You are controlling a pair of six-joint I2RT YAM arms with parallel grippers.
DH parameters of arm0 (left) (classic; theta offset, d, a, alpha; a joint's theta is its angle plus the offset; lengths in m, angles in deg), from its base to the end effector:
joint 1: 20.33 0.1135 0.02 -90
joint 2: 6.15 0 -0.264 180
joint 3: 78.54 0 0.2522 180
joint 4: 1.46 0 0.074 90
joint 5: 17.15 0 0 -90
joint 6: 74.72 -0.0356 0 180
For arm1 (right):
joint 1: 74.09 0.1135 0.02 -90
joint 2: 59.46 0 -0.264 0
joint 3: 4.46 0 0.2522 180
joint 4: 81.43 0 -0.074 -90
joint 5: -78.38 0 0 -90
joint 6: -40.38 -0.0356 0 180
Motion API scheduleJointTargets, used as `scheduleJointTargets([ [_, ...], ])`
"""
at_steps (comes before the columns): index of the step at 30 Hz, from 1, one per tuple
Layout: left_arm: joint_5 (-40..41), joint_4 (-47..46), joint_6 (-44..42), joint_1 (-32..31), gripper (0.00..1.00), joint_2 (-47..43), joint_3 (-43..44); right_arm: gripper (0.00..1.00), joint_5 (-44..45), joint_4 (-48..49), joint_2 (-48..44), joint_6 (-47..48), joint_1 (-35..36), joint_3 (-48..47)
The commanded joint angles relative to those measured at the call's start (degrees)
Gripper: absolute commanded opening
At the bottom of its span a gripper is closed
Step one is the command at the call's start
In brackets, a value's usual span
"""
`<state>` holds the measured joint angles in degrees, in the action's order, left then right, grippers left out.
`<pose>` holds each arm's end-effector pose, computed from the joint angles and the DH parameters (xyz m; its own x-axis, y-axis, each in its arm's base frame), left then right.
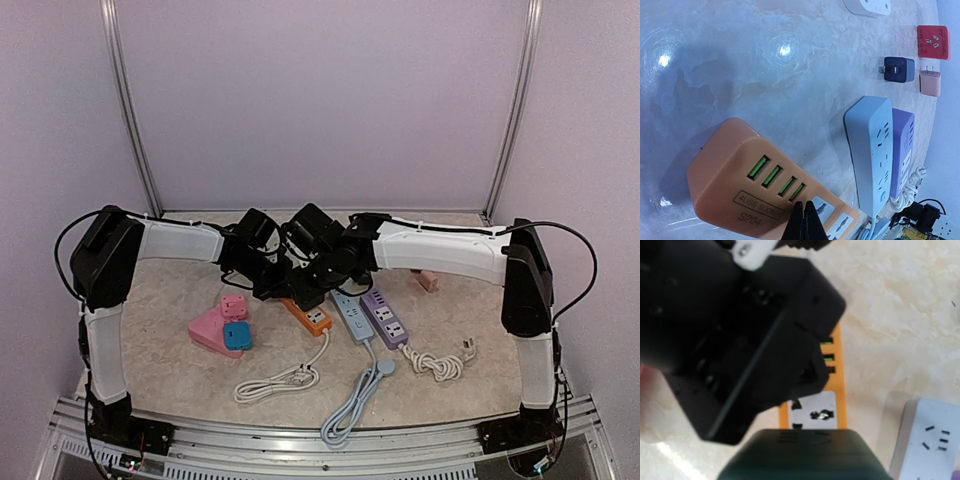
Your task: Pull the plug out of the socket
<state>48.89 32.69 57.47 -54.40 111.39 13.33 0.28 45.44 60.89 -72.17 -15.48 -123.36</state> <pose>0.3422 -0.2489 0.1462 -0.9879 -0.0728 -0.1367 0.0237 0.8014 -0.5977 0.2503 0.3962 0.2462 -0.6885 -0.4079 -0.5997 -0.5512 0.8317 0.0671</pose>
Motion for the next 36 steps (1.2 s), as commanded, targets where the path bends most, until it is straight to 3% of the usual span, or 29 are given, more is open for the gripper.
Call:
scheduleJointTargets([
  [1, 7.72, 13.89, -0.4, -0.13, 0.0, 7.8, -4.9, 0.2, 2.93, -1.41, -2.13, 0.37, -0.2, -0.59],
  [13, 8.67, 18.31, -2.78, -0.64, 0.0, 5.28, 3.78, 0.2, 0.69, 4.81, -13.05, -0.8, -10.25, 11.92],
  [23, 8.35, 24.73, -6.02, -0.92, 0.0, 0.29, 17.4, 0.2, -7.46, 17.62, -28.91, -7.44, -23.01, 34.68],
  [30, 6.39, 25.58, -6.07, -0.83, 0.0, -4.25, 18.51, 0.2, -17.52, 26.46, -37.09, -12.26, -29.55, 51.04],
  [36, 6.67, 26.49, -6.5, -0.59, 0.0, -7.97, 17.46, 0.2, -22.51, 32.46, -39.28, -15.13, -32.57, 58.71],
])
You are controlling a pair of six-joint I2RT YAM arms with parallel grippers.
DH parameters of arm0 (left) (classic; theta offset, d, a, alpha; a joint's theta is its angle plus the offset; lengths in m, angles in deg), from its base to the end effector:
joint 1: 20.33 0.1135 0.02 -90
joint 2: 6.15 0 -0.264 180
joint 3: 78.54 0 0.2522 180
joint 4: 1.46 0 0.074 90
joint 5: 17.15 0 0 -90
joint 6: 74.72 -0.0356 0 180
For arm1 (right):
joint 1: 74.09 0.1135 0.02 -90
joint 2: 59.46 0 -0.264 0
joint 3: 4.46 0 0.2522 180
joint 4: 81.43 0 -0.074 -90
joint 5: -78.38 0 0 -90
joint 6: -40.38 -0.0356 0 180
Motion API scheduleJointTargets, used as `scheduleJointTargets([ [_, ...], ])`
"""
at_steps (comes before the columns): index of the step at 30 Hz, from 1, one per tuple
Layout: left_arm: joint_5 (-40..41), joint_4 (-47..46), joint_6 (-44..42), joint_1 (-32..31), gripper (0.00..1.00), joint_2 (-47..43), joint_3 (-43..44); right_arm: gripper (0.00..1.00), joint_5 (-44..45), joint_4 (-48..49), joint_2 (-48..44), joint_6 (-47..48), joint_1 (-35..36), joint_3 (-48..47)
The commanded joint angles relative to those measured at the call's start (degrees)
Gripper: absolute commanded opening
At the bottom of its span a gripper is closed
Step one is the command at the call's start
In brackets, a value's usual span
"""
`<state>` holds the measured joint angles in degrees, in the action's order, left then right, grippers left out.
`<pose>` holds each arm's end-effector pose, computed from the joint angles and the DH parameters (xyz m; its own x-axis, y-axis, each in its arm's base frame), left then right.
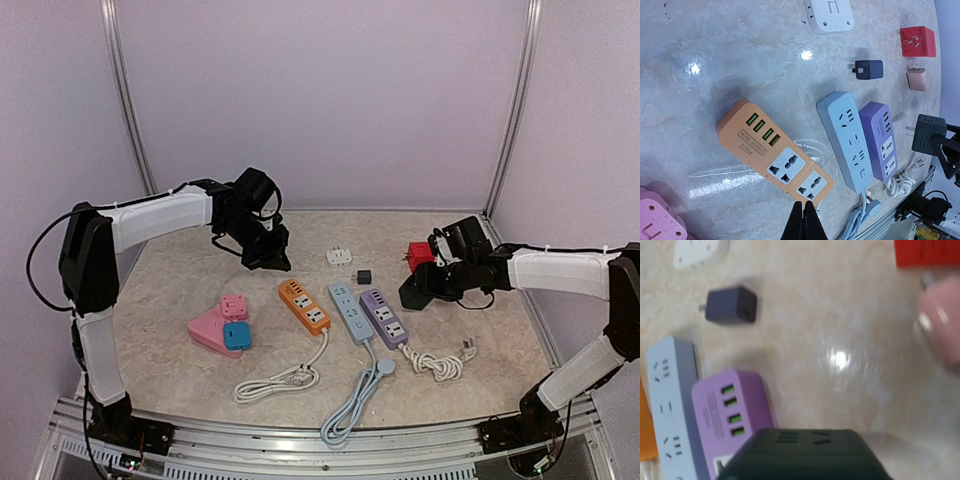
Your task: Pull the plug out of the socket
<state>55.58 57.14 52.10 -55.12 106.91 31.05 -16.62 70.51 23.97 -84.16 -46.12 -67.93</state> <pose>0.3436 -0.2516 0.2457 -0.9758 -0.0189 -0.2178 0.0927 0.8664 -0.4907 0.2636 0.1435 0.2083 -0.8349 0.1962 -0.5142 -0.0550 0.8999 0.4326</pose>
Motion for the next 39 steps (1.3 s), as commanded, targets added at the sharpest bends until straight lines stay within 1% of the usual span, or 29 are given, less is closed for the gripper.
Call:
scheduleJointTargets([
  [1, -0.08, 2.05, -1.06, 0.23, 0.0, -3.86, -0.66, 0.21, -6.27, 8.11, -2.46, -3.42, -2.4, 4.09],
  [6, -0.13, 1.99, -0.79, 1.01, 0.0, -5.88, -2.47, 0.21, -9.85, 11.23, -1.88, -4.24, -4.22, 6.48],
  [16, -0.46, 1.84, -0.41, 1.29, 0.0, -6.93, -3.67, 0.28, -10.83, 11.96, 0.09, -3.45, -6.37, 8.78],
  [20, -0.54, 1.85, -0.34, 1.45, 0.0, -6.97, -3.98, 0.34, -10.66, 11.88, 0.29, -3.34, -6.76, 9.88],
  [25, -1.5, 1.0, 0.25, 2.15, 0.0, -7.62, -5.52, 0.37, -11.3, 12.28, 1.04, -3.3, -7.31, 11.27],
  [28, -1.37, 0.84, 0.27, 2.64, 0.0, -8.38, -6.78, 0.43, -11.48, 12.0, 0.82, -3.13, -7.69, 11.86],
  [33, -0.68, 0.26, 0.61, 3.86, 0.0, -10.43, -9.8, 0.6, -10.15, 9.75, -0.88, -2.3, -8.86, 12.77],
  [39, -0.13, -0.54, 0.71, 5.86, 0.0, -12.62, -12.84, 0.78, -7.72, 7.06, -2.12, -1.06, -9.15, 12.89],
])
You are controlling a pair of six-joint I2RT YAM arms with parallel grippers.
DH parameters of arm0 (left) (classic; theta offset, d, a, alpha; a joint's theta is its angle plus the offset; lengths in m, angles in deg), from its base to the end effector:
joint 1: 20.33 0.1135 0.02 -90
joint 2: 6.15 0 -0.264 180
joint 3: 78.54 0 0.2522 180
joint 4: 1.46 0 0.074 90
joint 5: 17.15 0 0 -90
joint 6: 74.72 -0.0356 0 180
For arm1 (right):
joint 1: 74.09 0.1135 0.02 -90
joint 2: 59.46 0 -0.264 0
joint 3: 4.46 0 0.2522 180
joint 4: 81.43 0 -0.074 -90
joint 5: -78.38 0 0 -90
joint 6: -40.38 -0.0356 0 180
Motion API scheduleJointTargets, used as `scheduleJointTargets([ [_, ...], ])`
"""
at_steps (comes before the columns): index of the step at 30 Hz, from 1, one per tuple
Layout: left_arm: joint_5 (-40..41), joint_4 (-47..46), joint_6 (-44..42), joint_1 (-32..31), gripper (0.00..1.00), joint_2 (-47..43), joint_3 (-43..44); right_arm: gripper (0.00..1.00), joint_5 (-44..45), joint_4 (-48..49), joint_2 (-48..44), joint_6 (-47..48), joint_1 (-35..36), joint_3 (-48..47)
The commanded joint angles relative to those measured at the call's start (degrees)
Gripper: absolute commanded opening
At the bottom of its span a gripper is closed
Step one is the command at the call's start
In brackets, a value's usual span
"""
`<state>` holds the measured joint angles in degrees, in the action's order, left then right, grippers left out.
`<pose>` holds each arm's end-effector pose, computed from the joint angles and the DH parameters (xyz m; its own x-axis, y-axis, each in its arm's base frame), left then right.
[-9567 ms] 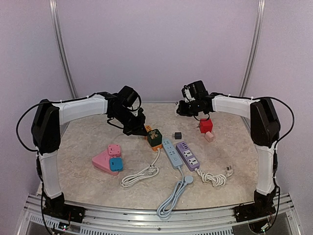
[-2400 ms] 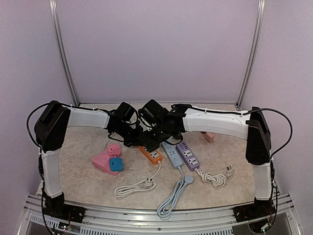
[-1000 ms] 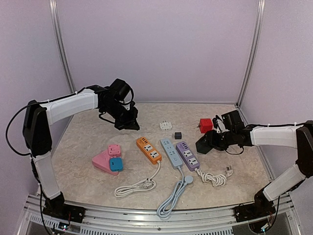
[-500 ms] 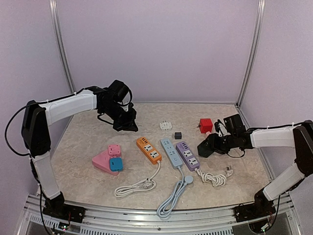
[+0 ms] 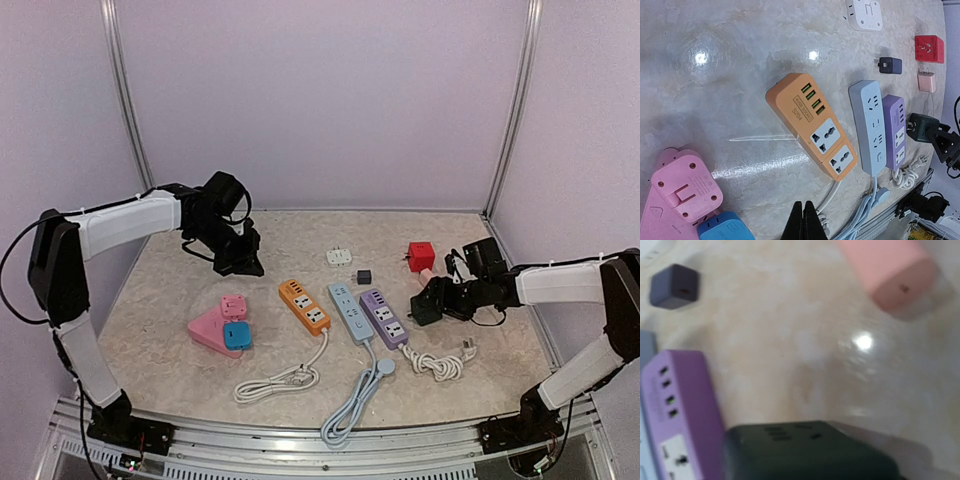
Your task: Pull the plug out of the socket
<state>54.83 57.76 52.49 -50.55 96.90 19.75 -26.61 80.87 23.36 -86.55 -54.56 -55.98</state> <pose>0.3213 -0.1999 0.2528 -0.9788 -0.0954 -0.1813 0.0050 0.8736 -0.4867 0.2548 0.1001 0.1626 -0.8587 0.3112 -0.4071 0.0414 0.8340 0.5502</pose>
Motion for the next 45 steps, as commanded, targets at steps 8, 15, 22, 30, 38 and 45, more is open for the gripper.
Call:
scheduleJointTargets([
  [8, 0.78, -2.15, 0.57, 2.8, 0.0, -4.1, -4.24, 0.9, 5.47, -6.78, -2.56, 2.36, -0.68, -0.12],
  [15, 0.99, -4.07, 1.88, 4.98, 0.0, -6.32, -8.15, 0.94, 12.95, -15.72, -4.44, 5.75, -0.22, -5.5],
  [22, 1.36, -6.05, 3.83, 7.15, 0.0, -8.78, -12.01, 0.96, 19.41, -21.42, -5.82, 7.43, 1.89, -11.44],
  [30, 2.77, -6.86, 4.81, 8.43, 0.0, -11.13, -15.71, 0.97, 23.38, -23.32, -1.56, 7.01, 9.3, -18.75],
  [38, 3.79, -7.65, 5.93, 10.38, 0.0, -14.66, -20.64, 0.95, 26.3, -23.62, 10.25, 7.33, 20.56, -31.53],
  [45, 2.12, -9.87, 7.37, 13.85, 0.0, -18.22, -27.94, 0.91, 23.5, -23.38, 23.48, 7.37, 28.87, -46.05],
])
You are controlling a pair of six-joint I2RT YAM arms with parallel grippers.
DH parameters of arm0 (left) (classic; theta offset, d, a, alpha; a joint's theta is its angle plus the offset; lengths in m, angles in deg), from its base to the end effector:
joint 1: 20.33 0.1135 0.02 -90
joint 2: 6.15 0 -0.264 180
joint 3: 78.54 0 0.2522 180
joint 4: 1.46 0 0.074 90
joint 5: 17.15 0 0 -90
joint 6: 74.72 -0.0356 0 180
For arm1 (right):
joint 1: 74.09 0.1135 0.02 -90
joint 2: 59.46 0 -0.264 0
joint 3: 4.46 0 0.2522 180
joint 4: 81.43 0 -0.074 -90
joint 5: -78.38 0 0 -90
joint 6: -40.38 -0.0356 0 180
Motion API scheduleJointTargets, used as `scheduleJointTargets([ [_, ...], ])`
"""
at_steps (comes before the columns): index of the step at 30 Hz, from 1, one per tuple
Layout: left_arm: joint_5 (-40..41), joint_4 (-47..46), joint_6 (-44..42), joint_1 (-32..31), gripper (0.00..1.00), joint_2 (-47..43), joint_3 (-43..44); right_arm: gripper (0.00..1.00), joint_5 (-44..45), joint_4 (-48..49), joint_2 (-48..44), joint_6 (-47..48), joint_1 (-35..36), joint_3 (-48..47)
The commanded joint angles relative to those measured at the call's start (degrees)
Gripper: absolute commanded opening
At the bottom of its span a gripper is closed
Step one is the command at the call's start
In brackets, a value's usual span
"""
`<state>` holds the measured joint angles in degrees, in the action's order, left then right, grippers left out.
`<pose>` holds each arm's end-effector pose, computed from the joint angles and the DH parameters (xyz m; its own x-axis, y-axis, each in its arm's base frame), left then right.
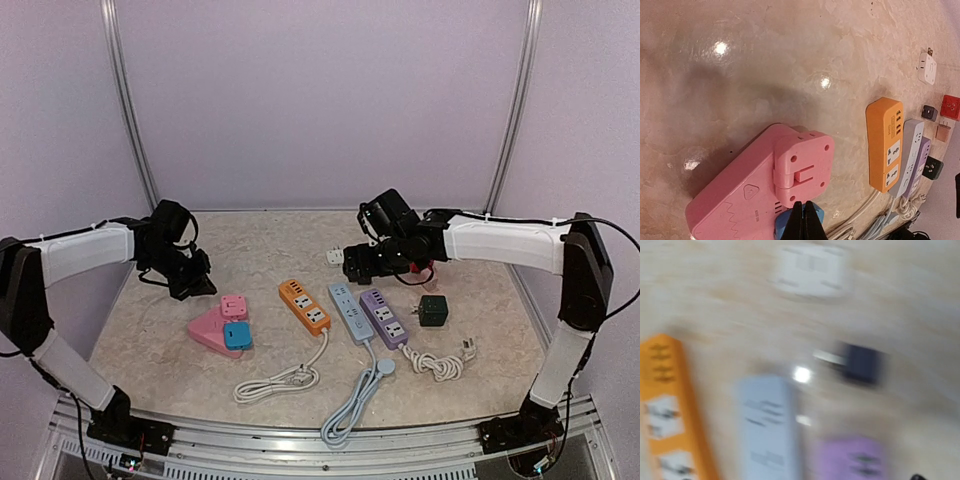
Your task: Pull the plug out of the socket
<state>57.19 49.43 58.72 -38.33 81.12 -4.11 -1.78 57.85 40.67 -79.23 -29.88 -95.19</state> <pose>0.2835 -0.1022 0.2241 -0.9020 -0.4031 -0.1549 -0.2879 0.8287 -0.4801 0.2803 0.2642 0.2485 -0.7789 -0.0785 -0.6222 -0.2572 0.9448 0.2028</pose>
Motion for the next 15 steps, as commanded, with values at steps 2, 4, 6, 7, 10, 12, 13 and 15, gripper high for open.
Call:
scheduleJointTargets([
  [2, -0.46, -2.22, 1.71, 2.31, 0.0, -4.09, -6.54, 0.9, -4.3, 0.5, 9.76, -0.44, 6.21, -11.59],
  [4, -0.66, -2.8, 2.41, 2.86, 0.0, -6.06, -9.02, 0.89, -9.07, 3.76, 13.0, -1.64, 7.66, -14.27],
  [6, -0.09, -2.8, 3.1, 3.34, 0.0, -8.26, -11.34, 0.87, -14.84, 7.31, 16.14, -3.25, 8.54, -16.39],
  [7, 0.41, -2.64, 3.4, 3.74, 0.0, -9.97, -12.52, 0.86, -17.52, 8.71, 17.91, -4.18, 8.91, -17.63],
  [10, 1.8, -2.09, 4.62, 5.79, 0.0, -14.06, -16.31, 0.84, -24.17, 11.9, 23.44, -6.32, 10.22, -21.66],
  [12, 2.0, -1.72, 5.36, 8.6, 0.0, -18.24, -18.92, 0.83, -28.81, 14.56, 27.02, -8.47, 10.98, -23.49],
  [13, 1.63, -1.64, 5.66, 9.94, 0.0, -19.58, -20.0, 0.82, -31.95, 16.24, 28.55, -9.72, 11.17, -24.02],
  [15, 1.46, -1.13, 5.65, 11.92, 0.0, -22.43, -21.53, 0.81, -35.28, 19.14, 31.72, -12.8, 11.69, -24.79],
])
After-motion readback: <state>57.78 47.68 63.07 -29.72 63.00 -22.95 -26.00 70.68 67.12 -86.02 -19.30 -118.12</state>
